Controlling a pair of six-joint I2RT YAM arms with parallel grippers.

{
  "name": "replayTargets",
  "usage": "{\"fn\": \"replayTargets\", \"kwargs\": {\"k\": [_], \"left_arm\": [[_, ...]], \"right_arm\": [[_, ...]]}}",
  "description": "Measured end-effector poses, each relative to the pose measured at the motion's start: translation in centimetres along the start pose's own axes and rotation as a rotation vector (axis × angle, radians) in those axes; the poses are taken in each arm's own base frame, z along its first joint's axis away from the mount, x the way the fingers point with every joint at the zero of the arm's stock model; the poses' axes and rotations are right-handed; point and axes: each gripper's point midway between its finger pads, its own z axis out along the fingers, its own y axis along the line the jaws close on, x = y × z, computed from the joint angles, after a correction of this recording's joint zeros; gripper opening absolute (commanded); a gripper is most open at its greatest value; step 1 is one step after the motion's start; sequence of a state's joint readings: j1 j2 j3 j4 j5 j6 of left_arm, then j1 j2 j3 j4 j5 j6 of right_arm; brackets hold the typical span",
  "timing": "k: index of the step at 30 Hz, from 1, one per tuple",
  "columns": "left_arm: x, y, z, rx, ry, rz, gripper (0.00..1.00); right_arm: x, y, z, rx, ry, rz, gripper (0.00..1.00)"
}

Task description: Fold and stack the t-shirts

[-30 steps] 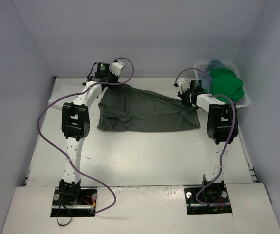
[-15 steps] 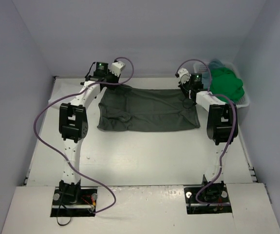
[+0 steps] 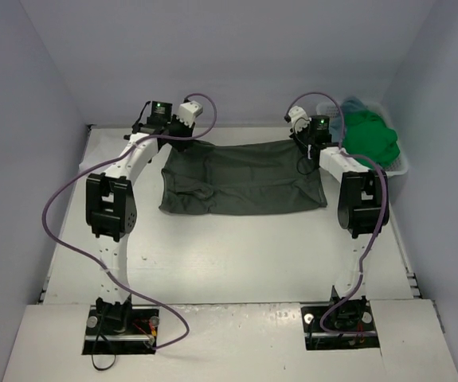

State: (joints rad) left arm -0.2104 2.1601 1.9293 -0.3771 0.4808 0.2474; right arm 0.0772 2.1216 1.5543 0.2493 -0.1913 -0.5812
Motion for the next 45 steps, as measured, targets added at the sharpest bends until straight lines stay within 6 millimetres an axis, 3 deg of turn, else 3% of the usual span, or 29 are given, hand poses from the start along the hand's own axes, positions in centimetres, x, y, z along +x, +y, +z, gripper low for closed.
{"fn": "replayTargets", "kwargs": {"k": [10,15,23,29,40,43,45], "left_arm": [[-0.2,-2.4,-3.8,0.055,0.021,0.010,0.00],[0.8,-4.1,-5.1,0.101,0.052,0.003,0.00],[3.1,-6.2,-5.2,0.166,0.129,-0.008,0.00],[3.6,-8.1,-5.9,0.214,0.152,-0.001,0.00],[4.8,-11.2,-9.0,0.298,0.179,0.034,0.00],[5.7,-11.7,-9.6,0.319,0.207,0.039,0.00],[6.2,-11.9,-9.9,0.331,0.229,0.044,0.00]], "right_arm": [[0.6,3.3,-3.1,-0.075,0.016,-0.068,0.00],[0.3,3.3,-5.5,-0.075,0.009,-0.100,0.00],[-0.2,3.1,-9.1,-0.063,-0.006,-0.151,0.00],[1.0,3.7,-10.7,-0.092,0.033,-0.191,0.00],[4.7,6.4,-11.8,-0.214,0.139,-0.241,0.00],[5.5,7.1,-12.2,-0.251,0.166,-0.252,0.10],[5.9,7.6,-12.4,-0.273,0.182,-0.263,0.11]]}}
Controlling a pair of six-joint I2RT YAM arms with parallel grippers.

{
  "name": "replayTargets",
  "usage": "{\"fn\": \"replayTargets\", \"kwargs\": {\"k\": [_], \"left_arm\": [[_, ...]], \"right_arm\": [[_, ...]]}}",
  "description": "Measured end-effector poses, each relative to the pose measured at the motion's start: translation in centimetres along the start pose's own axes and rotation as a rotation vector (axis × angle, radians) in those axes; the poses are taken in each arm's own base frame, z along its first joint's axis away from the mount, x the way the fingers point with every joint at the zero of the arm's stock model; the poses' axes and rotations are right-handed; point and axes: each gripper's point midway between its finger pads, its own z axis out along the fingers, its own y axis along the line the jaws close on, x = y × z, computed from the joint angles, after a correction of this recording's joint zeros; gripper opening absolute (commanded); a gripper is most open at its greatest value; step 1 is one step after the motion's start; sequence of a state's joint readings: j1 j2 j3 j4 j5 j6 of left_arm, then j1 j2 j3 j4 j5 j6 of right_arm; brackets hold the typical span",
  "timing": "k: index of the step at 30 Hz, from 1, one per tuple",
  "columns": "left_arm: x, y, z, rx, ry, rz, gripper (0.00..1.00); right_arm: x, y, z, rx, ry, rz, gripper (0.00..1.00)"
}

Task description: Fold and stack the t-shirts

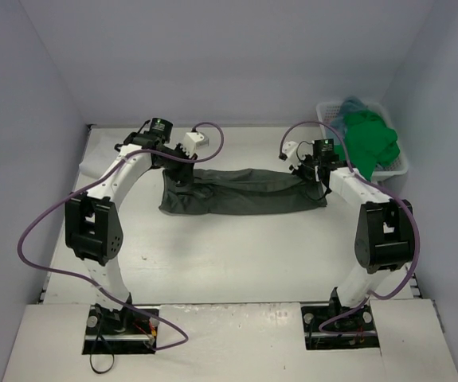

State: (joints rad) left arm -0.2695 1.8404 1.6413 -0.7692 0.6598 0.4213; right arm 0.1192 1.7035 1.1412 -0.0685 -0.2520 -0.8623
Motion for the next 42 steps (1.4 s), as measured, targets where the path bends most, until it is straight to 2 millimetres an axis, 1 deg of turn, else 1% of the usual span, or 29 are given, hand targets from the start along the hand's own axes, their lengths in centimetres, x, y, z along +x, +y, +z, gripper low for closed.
{"fn": "replayTargets", "kwargs": {"k": [9,12,15,16,21,26,27,29,31,35,42], "left_arm": [[1.6,-1.9,0.4,0.049,0.078,0.026,0.00],[2.5,-3.0,1.0,0.074,0.113,0.033,0.00],[3.9,-4.3,1.7,0.101,0.169,0.045,0.00],[4.2,-4.8,1.9,0.109,0.185,0.050,0.00],[5.1,-6.2,2.2,0.132,0.238,0.082,0.00],[5.9,-6.1,2.0,0.120,0.277,0.087,0.00],[6.2,-6.0,1.9,0.116,0.287,0.089,0.00],[6.6,-5.8,1.9,0.107,0.304,0.090,0.00],[7.1,-5.6,1.9,0.096,0.320,0.090,0.00],[7.8,-4.9,2.2,0.068,0.356,0.087,0.00],[9.8,-3.4,3.3,0.021,0.445,0.054,0.00]], "right_arm": [[1.9,2.5,-0.5,-0.103,0.084,-0.029,0.12],[2.6,3.3,-0.8,-0.136,0.110,-0.036,0.18],[3.2,3.9,-1.0,-0.163,0.133,-0.042,0.21],[3.3,4.1,-1.1,-0.170,0.139,-0.044,0.24],[4.2,4.8,-1.5,-0.196,0.183,-0.055,0.27],[5.4,5.2,-1.5,-0.213,0.239,-0.063,0.28],[5.8,5.4,-1.4,-0.217,0.253,-0.065,0.32],[6.4,5.6,-1.3,-0.224,0.279,-0.069,0.34],[7.0,5.9,-1.3,-0.231,0.302,-0.073,0.39],[7.7,6.2,-1.4,-0.236,0.338,-0.082,0.43],[8.3,6.1,-1.5,-0.226,0.369,-0.087,0.43]]}}
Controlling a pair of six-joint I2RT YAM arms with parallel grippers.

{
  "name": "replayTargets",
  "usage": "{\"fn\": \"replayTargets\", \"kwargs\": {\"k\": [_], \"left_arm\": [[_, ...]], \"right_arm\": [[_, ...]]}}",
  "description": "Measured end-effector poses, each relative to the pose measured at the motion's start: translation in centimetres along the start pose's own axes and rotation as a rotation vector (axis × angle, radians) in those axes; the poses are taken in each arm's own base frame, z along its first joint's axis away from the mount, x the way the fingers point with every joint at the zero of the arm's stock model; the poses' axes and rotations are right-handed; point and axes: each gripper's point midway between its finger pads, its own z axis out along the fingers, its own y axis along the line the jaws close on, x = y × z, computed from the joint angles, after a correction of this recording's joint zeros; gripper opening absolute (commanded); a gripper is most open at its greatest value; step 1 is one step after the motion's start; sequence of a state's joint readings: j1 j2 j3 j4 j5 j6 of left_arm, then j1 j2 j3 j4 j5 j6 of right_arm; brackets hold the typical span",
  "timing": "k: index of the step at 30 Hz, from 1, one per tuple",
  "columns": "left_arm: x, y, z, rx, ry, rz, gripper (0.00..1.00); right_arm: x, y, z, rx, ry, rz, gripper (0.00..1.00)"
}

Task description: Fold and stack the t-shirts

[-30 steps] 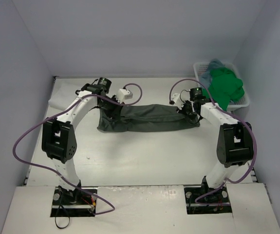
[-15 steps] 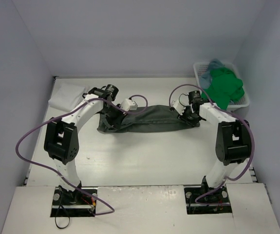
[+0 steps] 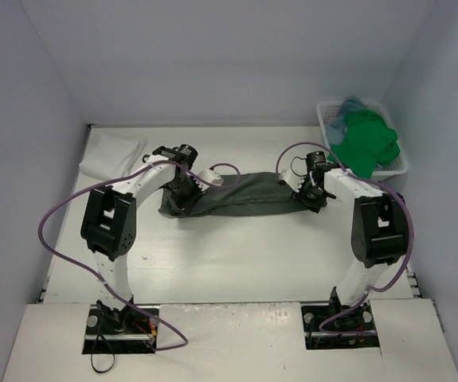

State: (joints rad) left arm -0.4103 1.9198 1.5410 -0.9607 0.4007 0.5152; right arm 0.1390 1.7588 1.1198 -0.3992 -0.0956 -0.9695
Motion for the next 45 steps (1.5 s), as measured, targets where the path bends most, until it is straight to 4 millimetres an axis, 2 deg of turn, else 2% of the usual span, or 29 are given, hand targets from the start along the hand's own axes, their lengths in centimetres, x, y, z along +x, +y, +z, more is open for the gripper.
{"fn": "replayTargets", "kwargs": {"k": [6,12,15,19,21,22,25,27,30,31,34,39,45], "left_arm": [[0.8,1.3,0.9,-0.050,0.051,-0.029,0.00],[0.8,2.7,1.5,-0.112,0.065,-0.064,0.00],[0.3,3.6,1.7,-0.147,0.066,-0.081,0.00],[-1.2,5.1,1.5,-0.200,0.029,-0.096,0.00],[-2.2,5.6,1.1,-0.218,0.007,-0.102,0.08],[-2.8,5.9,1.0,-0.223,-0.004,-0.106,0.24],[-4.5,6.6,1.0,-0.210,-0.043,-0.124,0.39],[-5.0,6.7,1.4,-0.192,-0.056,-0.135,0.41],[-4.6,6.2,1.8,-0.155,-0.045,-0.152,0.42],[-4.6,6.1,1.9,-0.146,-0.042,-0.153,0.49],[-4.5,5.6,1.9,-0.124,-0.039,-0.159,0.49],[-4.1,5.4,1.9,-0.114,-0.029,-0.167,0.49],[-3.6,5.9,2.2,-0.121,-0.013,-0.184,0.45]], "right_arm": [[0.1,-0.2,-0.3,0.003,0.003,0.013,0.43],[-1.2,-1.8,-1.5,0.044,-0.042,0.050,0.42],[-1.5,-1.9,-2.0,0.049,-0.065,0.066,0.40],[-2.1,-1.5,-2.0,0.027,-0.096,0.085,0.35],[-2.4,-1.3,-2.0,0.014,-0.114,0.092,0.35],[-2.7,-1.1,-1.9,0.005,-0.125,0.096,0.35],[-3.5,-1.1,-1.7,-0.019,-0.153,0.108,0.34],[-4.0,-1.3,-1.1,-0.034,-0.163,0.113,0.33],[-4.5,-1.5,-0.3,-0.051,-0.170,0.119,0.32],[-4.7,-1.7,-0.1,-0.055,-0.172,0.121,0.32],[-5.3,-2.2,0.5,-0.062,-0.181,0.129,0.31],[-5.9,-2.6,1.5,-0.073,-0.193,0.139,0.21],[-5.4,-2.2,3.4,-0.100,-0.172,0.147,0.13]]}}
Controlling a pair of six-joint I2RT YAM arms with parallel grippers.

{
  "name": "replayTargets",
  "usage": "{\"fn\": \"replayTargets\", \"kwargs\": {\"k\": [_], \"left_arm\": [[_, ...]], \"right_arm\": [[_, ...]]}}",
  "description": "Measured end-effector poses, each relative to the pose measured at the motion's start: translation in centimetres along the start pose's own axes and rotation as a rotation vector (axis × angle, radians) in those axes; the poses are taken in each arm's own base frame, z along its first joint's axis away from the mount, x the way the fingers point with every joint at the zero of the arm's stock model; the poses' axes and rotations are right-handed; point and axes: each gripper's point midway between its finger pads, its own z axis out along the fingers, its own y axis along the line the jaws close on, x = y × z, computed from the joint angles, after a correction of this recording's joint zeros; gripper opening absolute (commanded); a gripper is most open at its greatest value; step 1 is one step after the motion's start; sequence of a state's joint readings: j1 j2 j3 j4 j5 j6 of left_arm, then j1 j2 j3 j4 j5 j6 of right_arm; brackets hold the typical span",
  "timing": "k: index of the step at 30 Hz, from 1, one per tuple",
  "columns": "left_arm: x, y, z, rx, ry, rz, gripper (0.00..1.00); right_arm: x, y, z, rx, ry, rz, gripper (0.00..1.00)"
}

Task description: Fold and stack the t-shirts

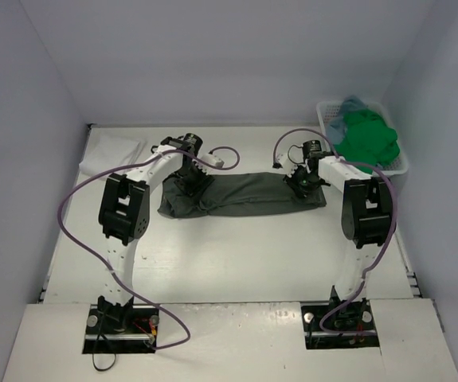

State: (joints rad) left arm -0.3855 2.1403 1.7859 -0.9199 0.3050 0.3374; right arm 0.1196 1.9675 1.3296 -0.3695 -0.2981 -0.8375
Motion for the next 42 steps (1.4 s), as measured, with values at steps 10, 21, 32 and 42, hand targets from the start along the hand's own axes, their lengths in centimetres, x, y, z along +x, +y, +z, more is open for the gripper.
{"fn": "replayTargets", "kwargs": {"k": [10,21,32,42], "left_arm": [[0.4,2.0,1.3,-0.066,0.044,-0.065,0.11],[-3.3,6.0,1.3,-0.113,-0.050,-0.177,0.08],[-7.1,8.1,2.3,-0.137,-0.110,-0.172,0.08],[-8.0,11.1,2.7,-0.287,-0.097,-0.139,0.00]], "right_arm": [[0.3,0.6,0.0,0.006,-0.015,-0.028,0.08],[1.1,8.7,-1.2,-0.071,0.034,-0.161,0.08],[-2.2,19.5,-1.0,-0.205,0.041,-0.329,0.06],[-3.0,28.6,-1.7,-0.302,0.039,-0.466,0.06]]}}
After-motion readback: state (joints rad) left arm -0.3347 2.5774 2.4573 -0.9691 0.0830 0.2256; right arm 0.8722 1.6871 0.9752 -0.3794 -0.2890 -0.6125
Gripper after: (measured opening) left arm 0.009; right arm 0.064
